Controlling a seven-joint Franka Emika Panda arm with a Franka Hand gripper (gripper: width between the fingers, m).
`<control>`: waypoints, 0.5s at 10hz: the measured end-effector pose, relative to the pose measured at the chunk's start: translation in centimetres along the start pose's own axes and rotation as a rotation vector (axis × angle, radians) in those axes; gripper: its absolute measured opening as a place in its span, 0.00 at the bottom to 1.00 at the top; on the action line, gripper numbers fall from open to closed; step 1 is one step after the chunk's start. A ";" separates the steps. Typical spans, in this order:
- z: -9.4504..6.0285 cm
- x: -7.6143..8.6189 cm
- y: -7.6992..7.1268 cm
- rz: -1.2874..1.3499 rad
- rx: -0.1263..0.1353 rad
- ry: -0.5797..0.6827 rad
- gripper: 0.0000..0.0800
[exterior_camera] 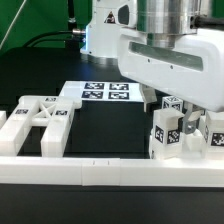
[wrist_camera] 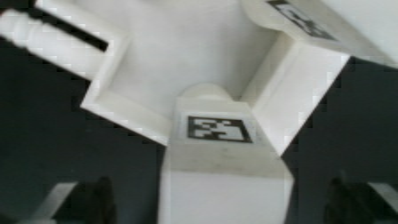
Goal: Assemble chair
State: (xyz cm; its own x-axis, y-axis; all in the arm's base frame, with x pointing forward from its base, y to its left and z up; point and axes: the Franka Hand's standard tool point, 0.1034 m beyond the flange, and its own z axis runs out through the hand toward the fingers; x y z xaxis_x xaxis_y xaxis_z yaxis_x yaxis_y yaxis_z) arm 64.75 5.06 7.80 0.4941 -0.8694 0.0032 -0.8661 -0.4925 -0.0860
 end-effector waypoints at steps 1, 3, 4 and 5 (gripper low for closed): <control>0.0 -0.3 -0.1 -0.021 0.001 -0.001 0.79; 0.1 -0.4 -0.3 -0.132 0.016 0.017 0.81; 0.1 -0.3 -0.3 -0.250 0.012 0.020 0.81; 0.1 -0.4 -0.4 -0.424 0.004 0.025 0.81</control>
Offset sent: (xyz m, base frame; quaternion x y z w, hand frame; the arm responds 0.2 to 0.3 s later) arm 0.0000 0.0000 0.0000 0.0000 0.0000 -0.1938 0.9810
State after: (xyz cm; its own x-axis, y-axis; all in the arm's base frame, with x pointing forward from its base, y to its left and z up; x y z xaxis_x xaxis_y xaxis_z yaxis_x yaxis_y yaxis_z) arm 64.89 5.61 7.72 0.8042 -0.5910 0.0637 -0.5866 -0.8063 -0.0755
